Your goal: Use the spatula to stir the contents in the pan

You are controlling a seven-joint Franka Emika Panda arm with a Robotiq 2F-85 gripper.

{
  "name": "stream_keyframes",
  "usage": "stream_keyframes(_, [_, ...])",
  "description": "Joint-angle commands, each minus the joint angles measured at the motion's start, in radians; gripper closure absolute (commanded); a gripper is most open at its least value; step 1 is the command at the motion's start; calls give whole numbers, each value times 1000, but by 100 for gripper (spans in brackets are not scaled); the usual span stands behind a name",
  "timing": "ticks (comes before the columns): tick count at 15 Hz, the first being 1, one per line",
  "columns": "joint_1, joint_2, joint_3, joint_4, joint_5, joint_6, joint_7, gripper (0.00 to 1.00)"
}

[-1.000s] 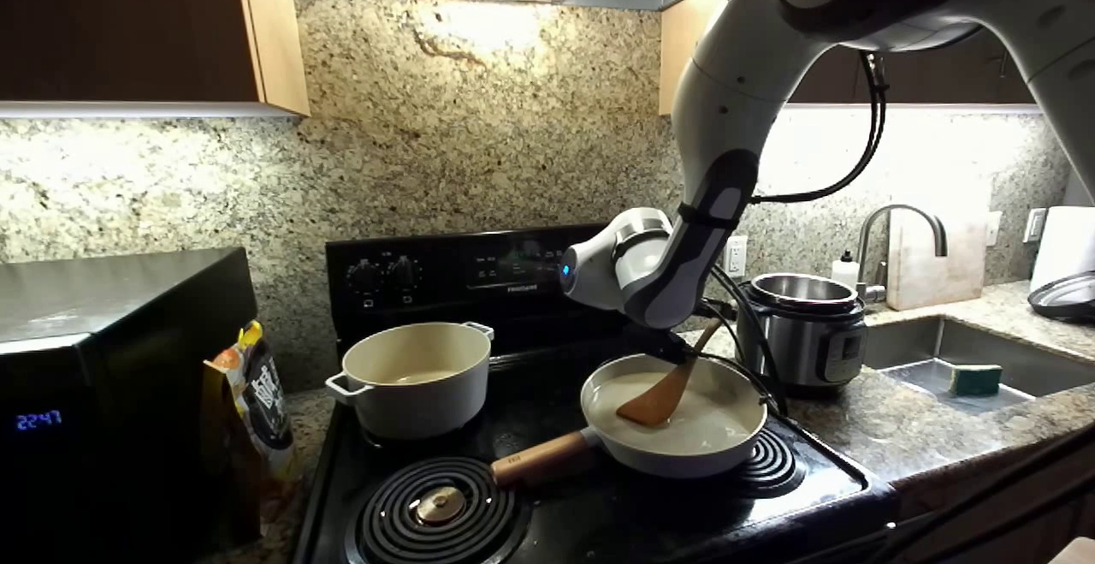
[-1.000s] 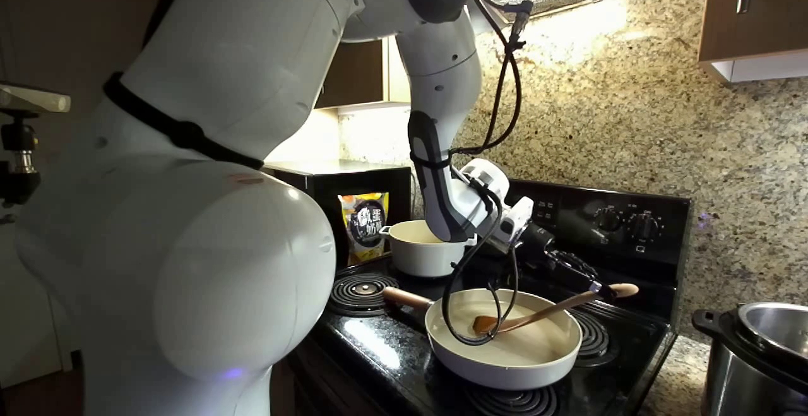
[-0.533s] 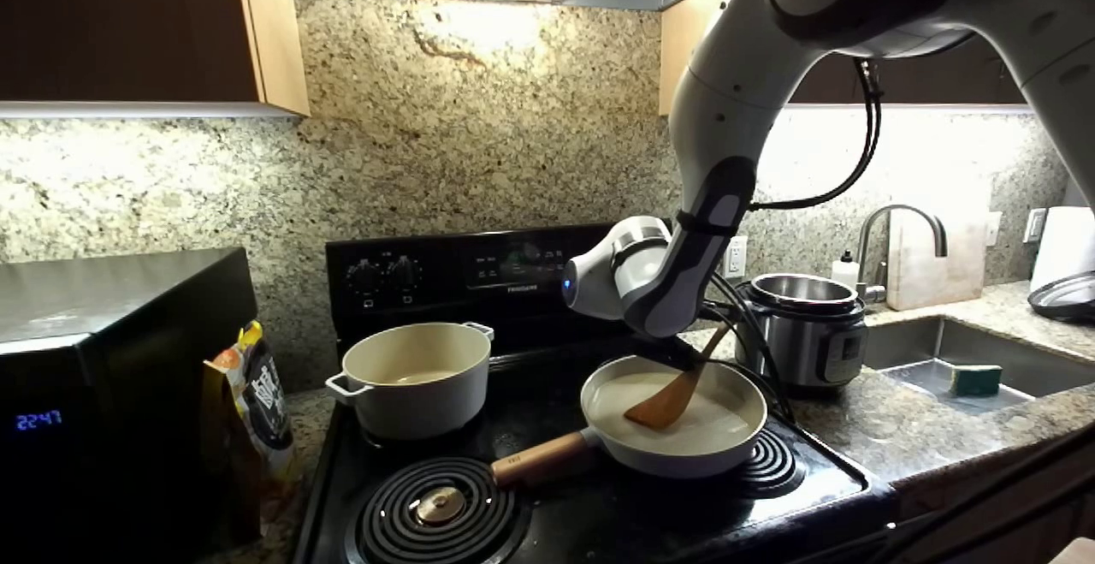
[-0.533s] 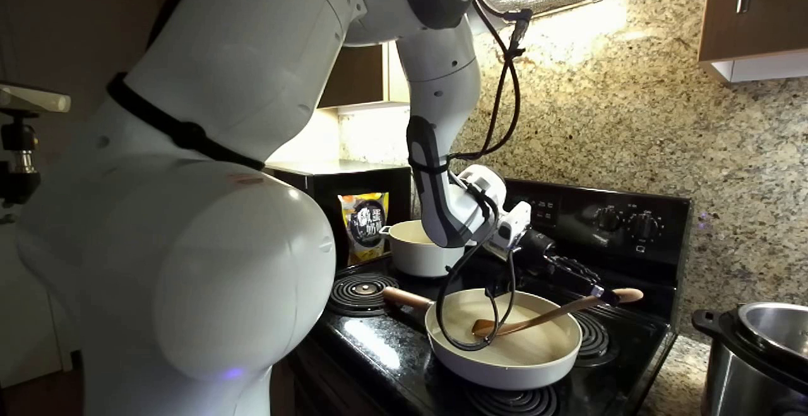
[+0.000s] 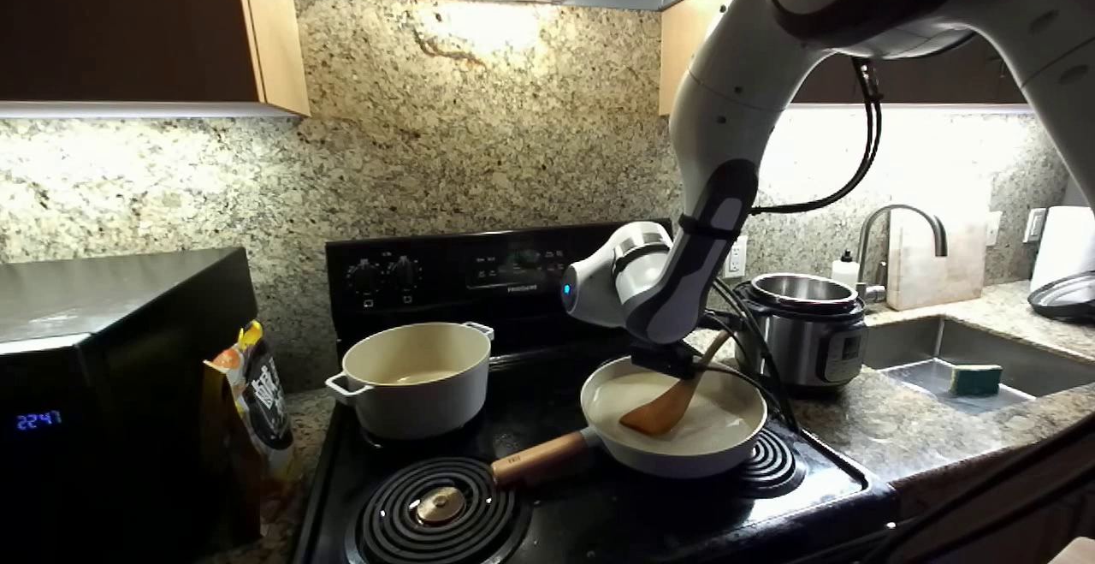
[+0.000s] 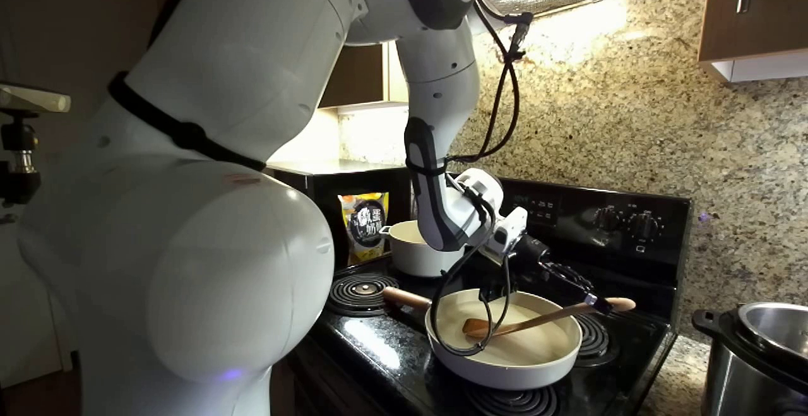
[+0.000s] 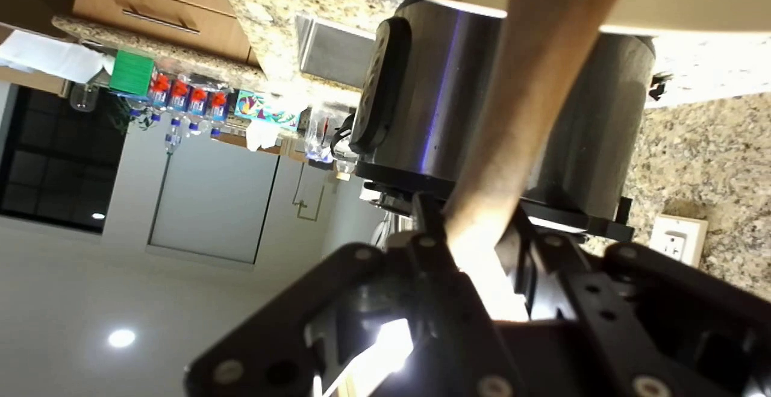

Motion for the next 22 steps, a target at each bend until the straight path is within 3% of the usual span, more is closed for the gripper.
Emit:
stream_keyframes(1, [-52,-51,14,-52,-8,89,-8,89])
stream_keyframes(2, [-63,-54,11,-53,-11,117,-14,89])
stream_keyframes(4, [-80,-56,5,-53,-10,159,-18,54])
stream_keyframes(12, [-91,-135,-8,-133,-73,264,-5,5])
stream_keyframes(14, [-98,-186,-1,-184,-136,339,-38,0])
stream_keyframes(22, [-161,-371,-26,-334,-367,699,-196,0])
